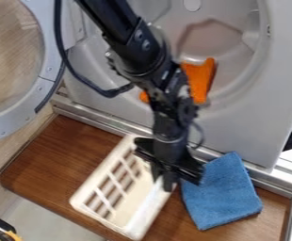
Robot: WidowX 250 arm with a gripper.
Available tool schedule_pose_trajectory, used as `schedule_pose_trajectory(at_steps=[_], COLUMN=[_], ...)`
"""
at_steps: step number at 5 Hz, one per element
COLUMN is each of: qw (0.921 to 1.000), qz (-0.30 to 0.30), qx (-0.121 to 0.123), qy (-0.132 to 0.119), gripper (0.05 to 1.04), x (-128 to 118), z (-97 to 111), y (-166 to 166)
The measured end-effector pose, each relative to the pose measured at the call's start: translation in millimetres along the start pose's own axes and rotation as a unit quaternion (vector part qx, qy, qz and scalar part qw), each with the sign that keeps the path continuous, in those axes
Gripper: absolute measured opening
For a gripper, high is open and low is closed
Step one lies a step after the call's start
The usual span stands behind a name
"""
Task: Push basket near the napkin
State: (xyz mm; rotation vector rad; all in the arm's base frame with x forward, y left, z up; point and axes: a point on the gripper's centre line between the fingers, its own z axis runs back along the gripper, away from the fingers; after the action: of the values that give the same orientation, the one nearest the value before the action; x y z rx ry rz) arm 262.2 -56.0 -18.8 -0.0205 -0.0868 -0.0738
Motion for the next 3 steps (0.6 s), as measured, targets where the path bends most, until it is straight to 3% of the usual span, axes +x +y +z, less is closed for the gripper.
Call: schedule_pose_trajectory(at_steps=[1, 2, 3], qw=[0.9998, 1.0000, 0.9999], qz=[-0.006, 0.006, 0.007], qx=[0.000, -0.006, 0.003], qy=[-0.021, -0.002, 0.011], gripper=[0.090, 0.089, 0.089], x=[1, 2, 1], z=[19, 7, -2], y=[-21, -28, -25])
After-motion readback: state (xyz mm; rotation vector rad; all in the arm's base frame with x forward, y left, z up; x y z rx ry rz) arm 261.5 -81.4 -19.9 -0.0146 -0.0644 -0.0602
